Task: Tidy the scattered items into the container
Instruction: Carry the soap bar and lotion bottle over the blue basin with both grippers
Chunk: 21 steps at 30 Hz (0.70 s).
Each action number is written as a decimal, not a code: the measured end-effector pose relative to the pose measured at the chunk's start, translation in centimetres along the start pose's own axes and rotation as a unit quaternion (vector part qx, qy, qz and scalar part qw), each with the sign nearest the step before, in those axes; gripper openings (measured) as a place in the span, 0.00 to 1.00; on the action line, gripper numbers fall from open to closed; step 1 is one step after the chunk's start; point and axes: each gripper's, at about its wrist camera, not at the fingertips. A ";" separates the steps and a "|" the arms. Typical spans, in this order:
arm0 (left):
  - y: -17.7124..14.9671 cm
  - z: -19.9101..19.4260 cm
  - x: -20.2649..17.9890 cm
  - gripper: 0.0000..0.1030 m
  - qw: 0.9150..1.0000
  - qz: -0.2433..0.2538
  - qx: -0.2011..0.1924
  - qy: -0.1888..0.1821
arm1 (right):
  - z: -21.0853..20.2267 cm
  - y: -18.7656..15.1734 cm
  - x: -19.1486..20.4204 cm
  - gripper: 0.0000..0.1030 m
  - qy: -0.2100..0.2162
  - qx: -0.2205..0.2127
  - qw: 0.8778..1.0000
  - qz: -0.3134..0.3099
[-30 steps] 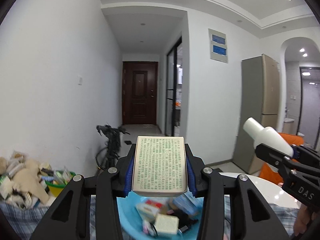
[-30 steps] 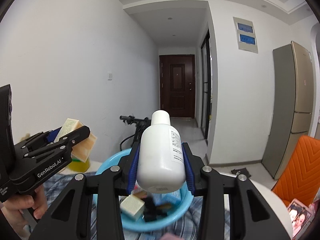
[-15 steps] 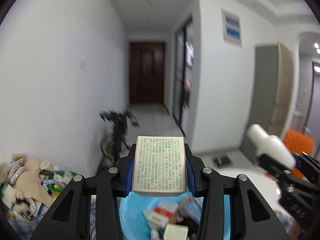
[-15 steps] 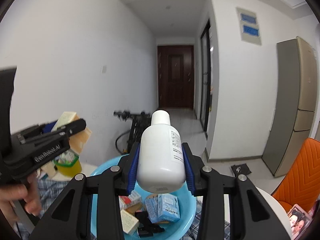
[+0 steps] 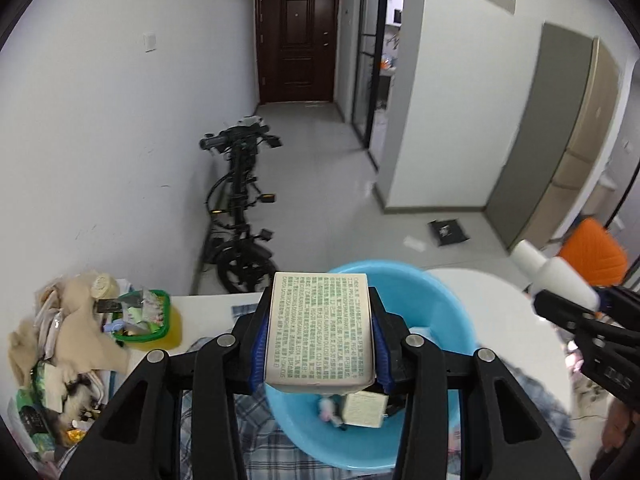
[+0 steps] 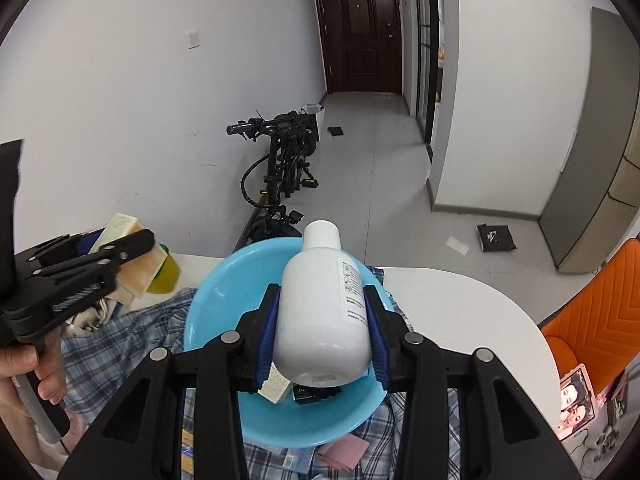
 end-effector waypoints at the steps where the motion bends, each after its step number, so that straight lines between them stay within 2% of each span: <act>1: 0.3 -0.7 -0.2 0.43 1.000 0.003 -0.008 0.001 | -0.4 0.4 0.0 0.37 -0.006 0.001 1.000 -0.002; 5: 0.9 -1.7 -0.5 0.43 1.000 0.006 -0.012 0.003 | -0.9 1.7 -0.4 0.37 -0.030 0.005 1.000 0.008; 9: 0.3 -0.8 -1.3 0.43 1.000 0.015 -0.003 -0.004 | 1.0 1.3 -0.3 0.37 -0.009 0.017 1.000 0.018; 12: -1.3 1.8 -1.5 0.43 1.000 0.020 0.016 -0.005 | 3.6 -0.1 -0.3 0.37 -0.003 0.036 0.999 0.026; 15: -2.9 4.5 -1.4 0.43 0.999 0.007 0.041 -0.034 | 6.3 -1.4 -0.5 0.37 -0.010 0.051 0.998 0.030; 18: -4.3 7.5 -1.7 0.43 0.998 0.034 0.057 -0.012 | 9.1 -2.5 -1.2 0.37 -0.006 0.069 0.997 0.039; 21: -5.4 10.5 -1.2 0.43 0.996 0.022 0.084 -0.014 | 11.7 -3.9 -1.6 0.37 0.001 0.087 0.995 0.045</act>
Point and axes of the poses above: each gripper's, at about its wrist camera, not at the fingertips, and z roughly the way its jaws point, x to its left, y to its top, and after that the axes turned 9 degrees about -z, right-handed
